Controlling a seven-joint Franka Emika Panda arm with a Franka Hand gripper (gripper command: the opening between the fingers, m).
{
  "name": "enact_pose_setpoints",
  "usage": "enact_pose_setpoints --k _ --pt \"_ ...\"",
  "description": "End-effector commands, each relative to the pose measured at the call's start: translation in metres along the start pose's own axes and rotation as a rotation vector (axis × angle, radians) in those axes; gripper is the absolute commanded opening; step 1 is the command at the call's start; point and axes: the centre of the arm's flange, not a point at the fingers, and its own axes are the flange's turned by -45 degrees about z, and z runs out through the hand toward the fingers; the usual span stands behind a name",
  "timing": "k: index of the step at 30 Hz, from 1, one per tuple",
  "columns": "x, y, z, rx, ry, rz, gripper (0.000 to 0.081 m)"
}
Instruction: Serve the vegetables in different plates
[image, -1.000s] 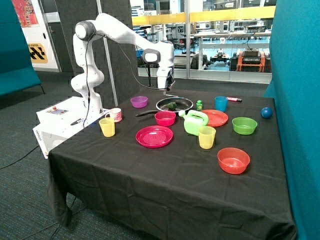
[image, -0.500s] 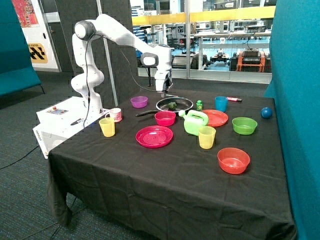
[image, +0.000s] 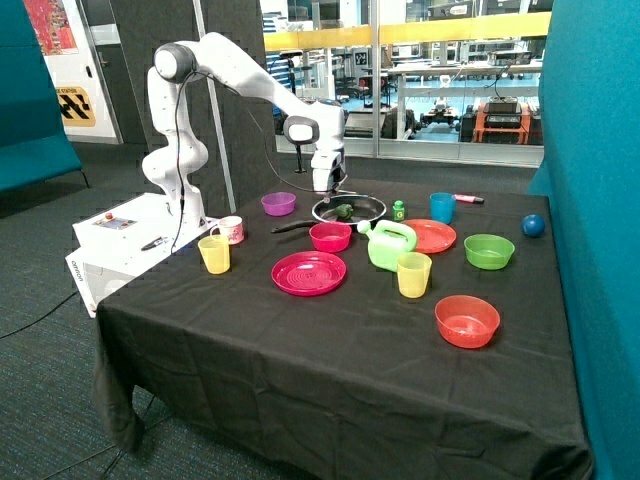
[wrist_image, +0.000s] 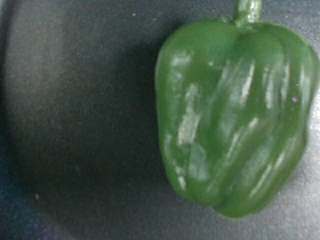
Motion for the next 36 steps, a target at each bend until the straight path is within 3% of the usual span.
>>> enact_pose_setpoints --k 1,36 --pt "0.010 0.001 0.014 -0.0065 -0.0057 0.004 0.0665" --pt "0.025 -0.003 0.032 -0.0064 -0.0058 -0.030 0.0635"
